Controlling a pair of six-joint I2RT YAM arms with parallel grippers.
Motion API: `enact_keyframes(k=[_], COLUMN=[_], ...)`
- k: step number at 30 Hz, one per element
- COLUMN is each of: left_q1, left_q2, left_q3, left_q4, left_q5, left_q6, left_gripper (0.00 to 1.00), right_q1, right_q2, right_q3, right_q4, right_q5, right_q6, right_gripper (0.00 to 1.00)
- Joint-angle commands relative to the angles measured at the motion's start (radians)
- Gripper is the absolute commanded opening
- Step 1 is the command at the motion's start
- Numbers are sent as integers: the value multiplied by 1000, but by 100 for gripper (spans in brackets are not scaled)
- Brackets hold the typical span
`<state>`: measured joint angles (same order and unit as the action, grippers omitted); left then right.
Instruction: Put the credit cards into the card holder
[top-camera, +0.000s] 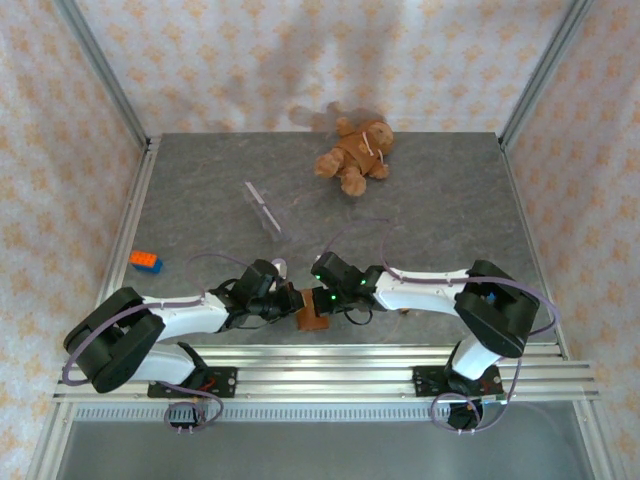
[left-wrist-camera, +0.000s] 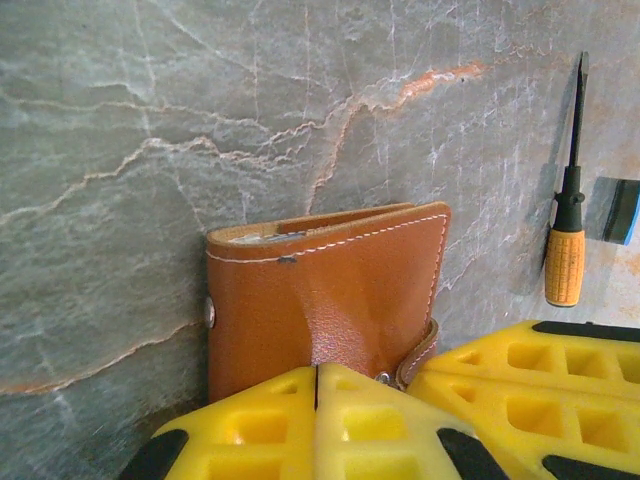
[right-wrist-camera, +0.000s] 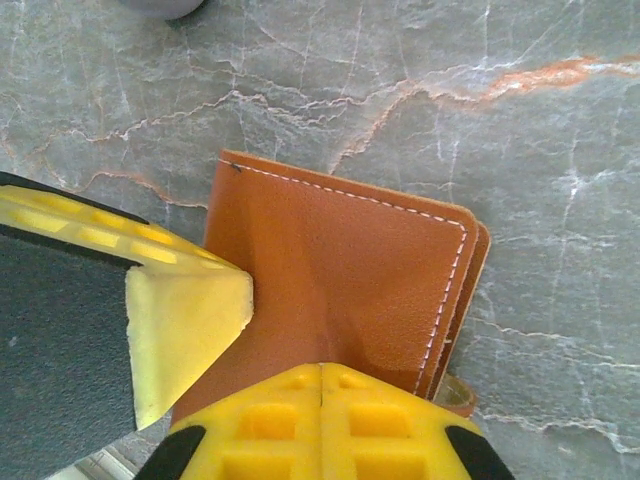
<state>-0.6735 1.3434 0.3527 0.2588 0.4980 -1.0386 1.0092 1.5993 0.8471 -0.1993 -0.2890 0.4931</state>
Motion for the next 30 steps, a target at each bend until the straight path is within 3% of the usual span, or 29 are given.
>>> enact_keyframes(k=[1, 30], left_q1=[4, 4], left_q2=[19, 37], left_q3=[-14, -21], left_q4=[-142, -109], left_q5=[-33, -27], left_q6=[31, 20], left_gripper=[7, 7], right_q1=[6, 5], right_q2=[-6, 79], right_q3=[15, 20], right_q4=[-3, 31], right_q5=[37, 8], right_q6=[-21, -43], right_gripper=[0, 0])
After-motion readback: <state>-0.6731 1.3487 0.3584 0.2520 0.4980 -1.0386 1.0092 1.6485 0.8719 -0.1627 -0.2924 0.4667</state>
